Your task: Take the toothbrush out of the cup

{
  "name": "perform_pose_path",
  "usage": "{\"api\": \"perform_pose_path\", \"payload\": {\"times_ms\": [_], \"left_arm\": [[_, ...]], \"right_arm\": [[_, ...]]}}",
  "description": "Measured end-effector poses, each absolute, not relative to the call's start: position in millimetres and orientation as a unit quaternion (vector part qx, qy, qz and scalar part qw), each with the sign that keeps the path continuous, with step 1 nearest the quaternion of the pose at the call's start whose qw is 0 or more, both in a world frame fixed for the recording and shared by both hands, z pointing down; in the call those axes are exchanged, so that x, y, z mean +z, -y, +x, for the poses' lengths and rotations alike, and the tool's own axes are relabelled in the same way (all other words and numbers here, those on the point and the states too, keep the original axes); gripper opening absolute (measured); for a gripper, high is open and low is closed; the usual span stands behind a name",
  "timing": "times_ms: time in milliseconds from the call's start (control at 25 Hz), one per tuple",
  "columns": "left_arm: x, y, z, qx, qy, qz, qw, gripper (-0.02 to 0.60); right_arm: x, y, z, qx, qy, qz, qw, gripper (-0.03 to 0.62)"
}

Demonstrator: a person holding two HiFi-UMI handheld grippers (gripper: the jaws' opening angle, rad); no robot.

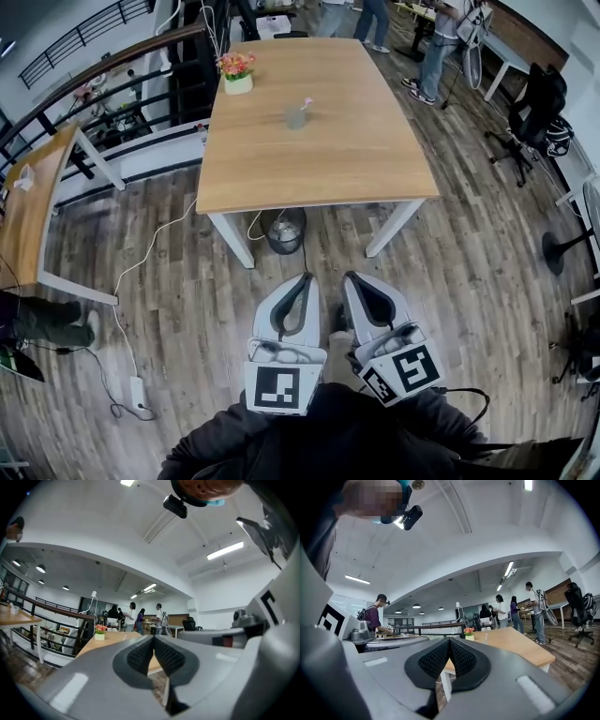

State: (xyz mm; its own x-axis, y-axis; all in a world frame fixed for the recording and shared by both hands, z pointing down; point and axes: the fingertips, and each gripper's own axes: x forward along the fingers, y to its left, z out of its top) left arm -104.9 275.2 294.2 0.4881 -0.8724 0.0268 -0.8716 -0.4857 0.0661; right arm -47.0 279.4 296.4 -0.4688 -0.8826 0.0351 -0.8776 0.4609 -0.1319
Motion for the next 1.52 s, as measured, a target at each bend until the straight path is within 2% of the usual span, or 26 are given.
{"api": "perform_pose_path", "payload": {"times_ms": [440, 880, 1520], "left_arm": [[308.6, -180.5, -48.4, 0.069, 0.52, 0.851, 0.025, 0.008], [298.0, -92.7, 12.7, 0.068, 0.537, 0.841, 0.004, 0.008], [318.0, 17.1, -46.3, 0.054, 0.575, 0.816, 0.026, 0.008]], "right_arm": [[306.0, -180.7, -3.2, -0.065, -0.868, -0.491, 0.04, 0.0], [303.8, -85.0, 54.8, -0.082, -0.879, -0.466, 0.056, 0.0], [323.2, 29.0, 13.5, -0.091, -0.887, -0.451, 0.043, 0.0]]}}
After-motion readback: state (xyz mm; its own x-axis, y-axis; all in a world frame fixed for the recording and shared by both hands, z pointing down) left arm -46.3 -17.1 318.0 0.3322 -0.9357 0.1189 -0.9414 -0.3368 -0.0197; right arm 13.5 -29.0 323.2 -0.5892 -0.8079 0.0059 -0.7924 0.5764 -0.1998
